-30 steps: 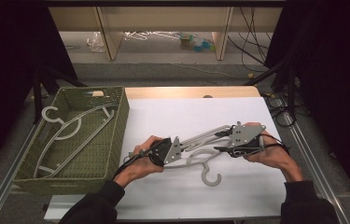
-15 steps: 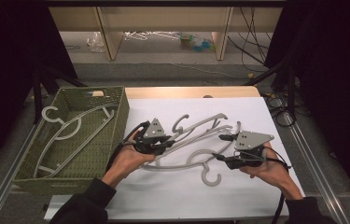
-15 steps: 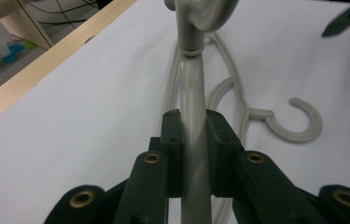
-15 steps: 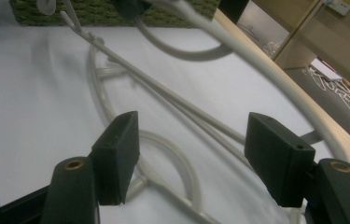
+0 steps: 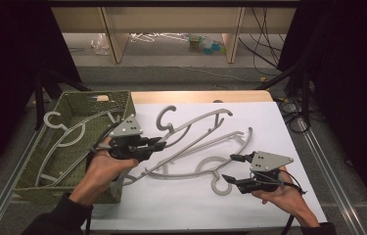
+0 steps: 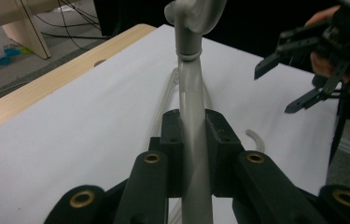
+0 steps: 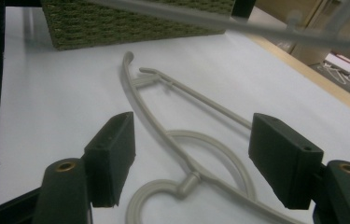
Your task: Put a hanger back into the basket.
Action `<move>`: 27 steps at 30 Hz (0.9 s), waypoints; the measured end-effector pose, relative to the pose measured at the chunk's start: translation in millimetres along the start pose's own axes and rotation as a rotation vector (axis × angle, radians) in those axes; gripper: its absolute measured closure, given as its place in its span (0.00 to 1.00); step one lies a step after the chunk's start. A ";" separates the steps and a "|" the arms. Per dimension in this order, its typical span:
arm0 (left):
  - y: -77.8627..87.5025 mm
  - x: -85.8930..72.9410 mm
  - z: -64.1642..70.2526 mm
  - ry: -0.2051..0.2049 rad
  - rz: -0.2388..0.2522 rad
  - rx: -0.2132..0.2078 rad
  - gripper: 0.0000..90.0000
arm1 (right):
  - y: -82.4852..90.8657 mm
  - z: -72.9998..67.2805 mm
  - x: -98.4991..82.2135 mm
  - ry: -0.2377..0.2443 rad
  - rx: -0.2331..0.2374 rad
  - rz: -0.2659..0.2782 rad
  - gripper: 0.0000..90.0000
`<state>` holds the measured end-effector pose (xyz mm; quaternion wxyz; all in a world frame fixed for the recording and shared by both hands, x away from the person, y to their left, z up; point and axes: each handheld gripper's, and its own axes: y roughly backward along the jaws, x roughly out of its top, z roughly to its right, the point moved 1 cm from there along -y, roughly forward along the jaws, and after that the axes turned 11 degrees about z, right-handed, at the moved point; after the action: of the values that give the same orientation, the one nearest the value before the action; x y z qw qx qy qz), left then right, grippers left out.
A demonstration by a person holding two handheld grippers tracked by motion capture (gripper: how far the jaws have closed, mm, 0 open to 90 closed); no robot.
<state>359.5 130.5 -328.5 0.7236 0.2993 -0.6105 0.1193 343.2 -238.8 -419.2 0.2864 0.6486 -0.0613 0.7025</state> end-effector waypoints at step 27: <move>84.9 24.7 -59.7 0.089 0.090 0.160 0.88 | -4.3 -6.8 -12.9 -0.018 0.027 -0.049 0.35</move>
<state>367.9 227.5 -285.0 0.7175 0.3228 -0.5792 0.2133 339.3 -236.3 -433.7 0.2943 0.6600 -0.0386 0.6902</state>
